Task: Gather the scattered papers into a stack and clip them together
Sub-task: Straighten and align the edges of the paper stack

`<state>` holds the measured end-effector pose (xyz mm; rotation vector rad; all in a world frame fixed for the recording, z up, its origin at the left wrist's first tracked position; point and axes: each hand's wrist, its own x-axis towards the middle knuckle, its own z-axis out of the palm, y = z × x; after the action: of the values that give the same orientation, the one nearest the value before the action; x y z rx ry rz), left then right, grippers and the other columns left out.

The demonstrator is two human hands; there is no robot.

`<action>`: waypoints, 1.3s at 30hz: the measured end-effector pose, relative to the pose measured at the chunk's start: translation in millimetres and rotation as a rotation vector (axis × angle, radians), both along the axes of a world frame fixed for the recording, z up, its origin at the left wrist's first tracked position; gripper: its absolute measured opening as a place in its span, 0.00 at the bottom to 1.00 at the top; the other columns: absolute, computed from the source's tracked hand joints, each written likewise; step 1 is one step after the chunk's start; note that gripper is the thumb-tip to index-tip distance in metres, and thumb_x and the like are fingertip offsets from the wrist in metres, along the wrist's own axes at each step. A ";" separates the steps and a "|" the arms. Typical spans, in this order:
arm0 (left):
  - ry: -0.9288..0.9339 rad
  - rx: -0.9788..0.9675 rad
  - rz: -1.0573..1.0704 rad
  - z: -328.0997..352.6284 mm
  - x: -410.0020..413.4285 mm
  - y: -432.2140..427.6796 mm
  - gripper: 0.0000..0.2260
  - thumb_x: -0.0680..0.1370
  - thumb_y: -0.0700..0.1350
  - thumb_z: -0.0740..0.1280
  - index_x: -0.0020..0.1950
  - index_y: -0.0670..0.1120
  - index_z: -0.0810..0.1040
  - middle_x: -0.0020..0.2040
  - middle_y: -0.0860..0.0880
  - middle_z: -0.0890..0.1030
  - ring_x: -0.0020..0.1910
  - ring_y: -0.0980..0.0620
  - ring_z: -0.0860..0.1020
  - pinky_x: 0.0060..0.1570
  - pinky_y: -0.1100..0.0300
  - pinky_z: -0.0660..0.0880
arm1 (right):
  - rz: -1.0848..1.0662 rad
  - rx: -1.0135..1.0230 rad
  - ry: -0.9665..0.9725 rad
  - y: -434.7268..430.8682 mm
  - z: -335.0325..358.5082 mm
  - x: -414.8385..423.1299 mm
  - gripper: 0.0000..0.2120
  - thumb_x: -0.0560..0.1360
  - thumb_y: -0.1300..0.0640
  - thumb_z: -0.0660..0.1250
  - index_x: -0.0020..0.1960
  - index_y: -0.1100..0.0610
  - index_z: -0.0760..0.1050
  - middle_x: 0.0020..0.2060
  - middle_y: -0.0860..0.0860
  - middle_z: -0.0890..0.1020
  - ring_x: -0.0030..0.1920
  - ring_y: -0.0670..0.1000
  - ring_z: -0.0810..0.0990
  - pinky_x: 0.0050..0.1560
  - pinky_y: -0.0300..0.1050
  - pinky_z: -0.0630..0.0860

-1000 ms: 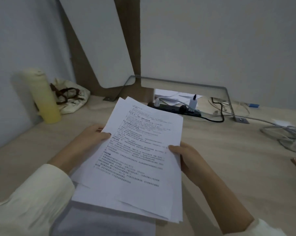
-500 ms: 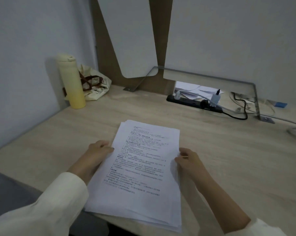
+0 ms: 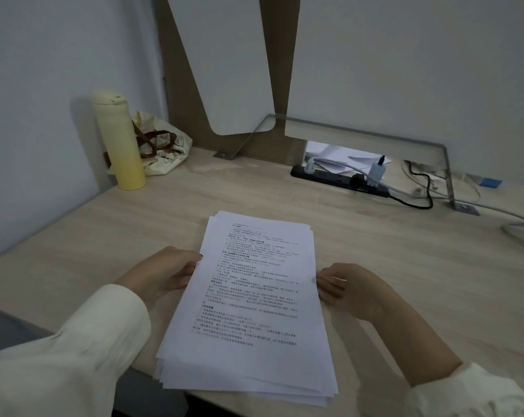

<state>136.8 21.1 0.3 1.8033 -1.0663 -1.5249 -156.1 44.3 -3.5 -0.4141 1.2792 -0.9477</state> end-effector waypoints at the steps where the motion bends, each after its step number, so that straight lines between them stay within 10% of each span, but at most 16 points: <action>1: 0.003 -0.003 0.009 -0.9 0.6 -1.5 0.09 0.74 0.39 0.65 0.34 0.41 0.71 0.27 0.47 0.69 0.25 0.53 0.67 0.27 0.65 0.67 | -0.014 0.022 0.000 -1.4 -0.2 -1.0 0.11 0.73 0.68 0.60 0.34 0.57 0.67 0.32 0.55 0.69 0.32 0.53 0.68 0.26 0.37 0.75; 12: 0.013 -0.089 -0.108 -0.4 -3.9 -2.1 0.10 0.78 0.40 0.61 0.51 0.36 0.79 0.47 0.38 0.83 0.38 0.47 0.80 0.36 0.61 0.74 | 0.288 -0.153 0.309 -4.6 -0.2 24.3 0.06 0.73 0.67 0.60 0.47 0.63 0.75 0.37 0.55 0.79 0.30 0.51 0.75 0.26 0.37 0.71; 17: 0.159 -0.098 -0.124 -13.2 -5.3 9.9 0.21 0.68 0.47 0.68 0.59 0.41 0.79 0.54 0.41 0.84 0.51 0.41 0.82 0.48 0.53 0.78 | 0.325 -0.199 0.102 -0.9 -18.0 21.0 0.21 0.70 0.67 0.64 0.64 0.61 0.72 0.57 0.60 0.81 0.55 0.63 0.80 0.49 0.52 0.78; 29: 0.326 -0.389 0.005 7.1 -35.7 17.1 0.14 0.76 0.43 0.67 0.60 0.51 0.75 0.57 0.45 0.82 0.52 0.43 0.82 0.55 0.41 0.77 | 0.227 -0.433 0.022 12.2 -3.1 6.4 0.17 0.74 0.65 0.64 0.63 0.62 0.73 0.56 0.59 0.82 0.54 0.60 0.82 0.50 0.54 0.81; 39: 0.338 -0.980 0.066 99.5 -54.9 9.5 0.14 0.74 0.39 0.67 0.60 0.47 0.75 0.46 0.59 0.84 0.46 0.63 0.82 0.43 0.69 0.77 | 0.211 -0.845 0.172 2.1 98.0 3.3 0.16 0.70 0.60 0.66 0.57 0.56 0.77 0.53 0.50 0.84 0.53 0.52 0.83 0.51 0.47 0.81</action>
<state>81.9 30.7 99.7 0.8590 -1.2448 -0.9288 -152.8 46.4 94.5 -1.2819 0.9048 -1.2615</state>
